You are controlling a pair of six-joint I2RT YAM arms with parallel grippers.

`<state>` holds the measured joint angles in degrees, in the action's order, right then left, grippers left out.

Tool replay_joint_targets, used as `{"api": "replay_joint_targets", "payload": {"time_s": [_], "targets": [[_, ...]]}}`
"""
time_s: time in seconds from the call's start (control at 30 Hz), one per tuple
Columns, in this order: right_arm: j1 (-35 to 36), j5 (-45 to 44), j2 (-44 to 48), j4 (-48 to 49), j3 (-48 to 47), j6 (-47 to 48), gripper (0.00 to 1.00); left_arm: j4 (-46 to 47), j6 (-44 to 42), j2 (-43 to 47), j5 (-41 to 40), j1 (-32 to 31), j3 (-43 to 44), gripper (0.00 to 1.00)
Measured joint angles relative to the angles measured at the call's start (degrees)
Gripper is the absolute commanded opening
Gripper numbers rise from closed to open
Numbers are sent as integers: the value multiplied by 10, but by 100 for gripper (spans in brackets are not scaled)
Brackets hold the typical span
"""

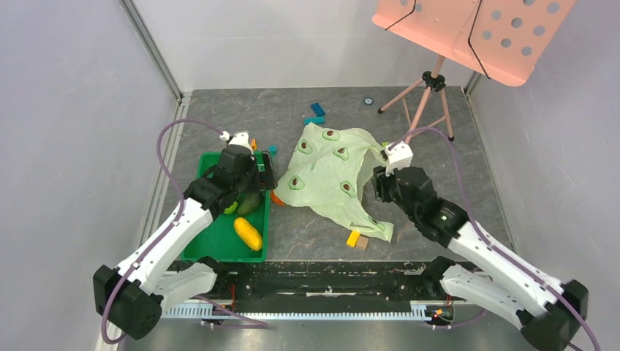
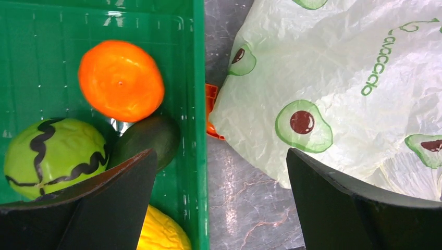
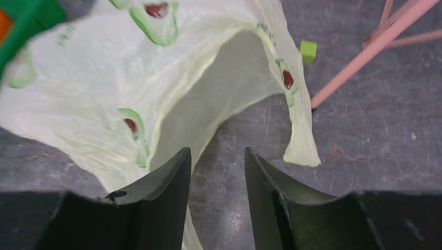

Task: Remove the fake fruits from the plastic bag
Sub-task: Place the plastic bag at the center of the board, then adjust the plastic bag at the center of the board.

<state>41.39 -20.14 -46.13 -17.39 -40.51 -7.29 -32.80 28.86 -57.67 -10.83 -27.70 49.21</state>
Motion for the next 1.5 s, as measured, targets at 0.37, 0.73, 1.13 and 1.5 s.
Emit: {"api": "replay_joint_targets", "payload": {"time_s": [0.37,0.73,1.13,1.5], "targets": [[-108,142,-145,127,91,-3,52,58,2,-129,22,0,43,95],[-135,444,-273,405,138,3,64,89,5,-238,22,0,58,76],[-135,515,-258,500,171,-13,68,120,11,-336,30,-20,113,75],[-135,517,-223,499,206,-6,69,124,28,-453,26,-23,185,82]]}}
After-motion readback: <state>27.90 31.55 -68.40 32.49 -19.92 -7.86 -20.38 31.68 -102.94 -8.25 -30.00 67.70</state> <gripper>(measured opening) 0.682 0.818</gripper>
